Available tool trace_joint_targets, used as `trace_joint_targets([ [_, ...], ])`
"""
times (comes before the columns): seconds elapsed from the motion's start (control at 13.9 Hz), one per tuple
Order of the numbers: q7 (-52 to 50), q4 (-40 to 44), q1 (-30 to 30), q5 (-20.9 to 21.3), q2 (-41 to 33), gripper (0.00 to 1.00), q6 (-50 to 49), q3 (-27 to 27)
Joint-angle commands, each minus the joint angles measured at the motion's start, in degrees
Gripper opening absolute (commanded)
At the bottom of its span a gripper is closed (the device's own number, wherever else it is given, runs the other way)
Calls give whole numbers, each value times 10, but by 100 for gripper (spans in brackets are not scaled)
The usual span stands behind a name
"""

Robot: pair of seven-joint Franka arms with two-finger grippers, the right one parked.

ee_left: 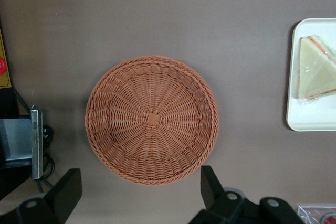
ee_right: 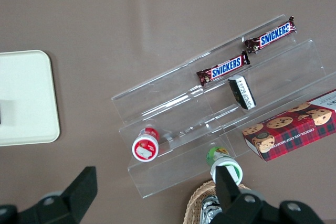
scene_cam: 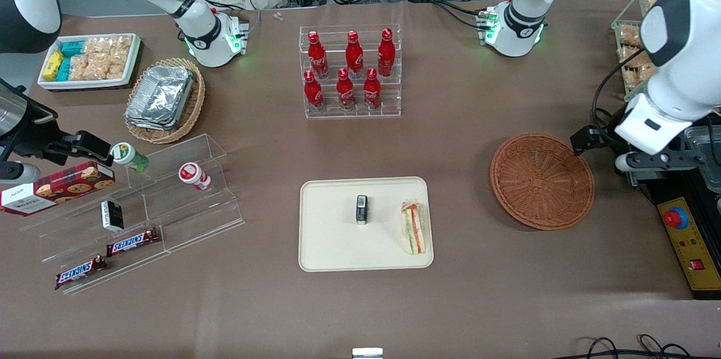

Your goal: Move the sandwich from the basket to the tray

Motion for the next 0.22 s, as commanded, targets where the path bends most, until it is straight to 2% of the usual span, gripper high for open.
trace_joint_targets([
  [0.0, -27, 94, 8, -3, 64, 100, -42, -6],
  [0.14, -41, 92, 6, 0, 68, 100, -42, -7],
])
